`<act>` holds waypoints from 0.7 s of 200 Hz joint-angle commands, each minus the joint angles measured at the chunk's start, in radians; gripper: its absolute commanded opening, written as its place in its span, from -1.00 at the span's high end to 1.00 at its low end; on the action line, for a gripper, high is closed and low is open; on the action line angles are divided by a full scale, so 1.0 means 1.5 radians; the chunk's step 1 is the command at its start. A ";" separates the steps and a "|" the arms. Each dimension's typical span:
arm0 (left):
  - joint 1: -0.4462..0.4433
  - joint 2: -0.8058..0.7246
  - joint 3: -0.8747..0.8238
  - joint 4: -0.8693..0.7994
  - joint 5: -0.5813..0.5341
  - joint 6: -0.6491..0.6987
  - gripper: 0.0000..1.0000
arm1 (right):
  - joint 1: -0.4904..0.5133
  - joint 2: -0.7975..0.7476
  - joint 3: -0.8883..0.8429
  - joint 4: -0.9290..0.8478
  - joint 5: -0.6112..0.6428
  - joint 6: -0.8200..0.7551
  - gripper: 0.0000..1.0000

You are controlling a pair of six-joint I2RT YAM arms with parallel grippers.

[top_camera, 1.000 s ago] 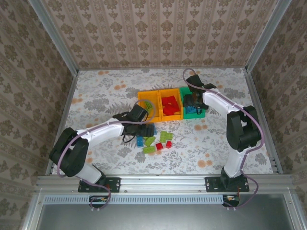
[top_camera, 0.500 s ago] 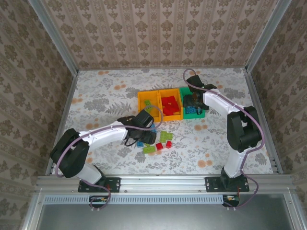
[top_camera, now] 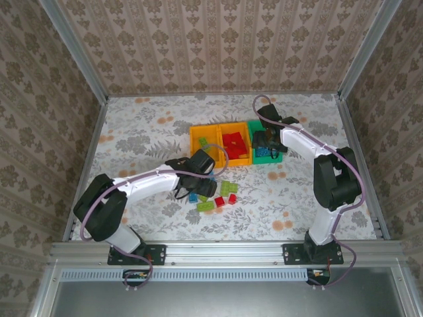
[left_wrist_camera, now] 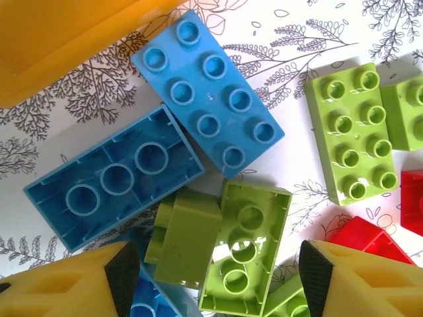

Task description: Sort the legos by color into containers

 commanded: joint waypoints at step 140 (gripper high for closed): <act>-0.007 0.052 0.006 -0.003 -0.019 0.007 -0.11 | -0.008 -0.011 -0.016 -0.022 -0.020 0.001 -0.73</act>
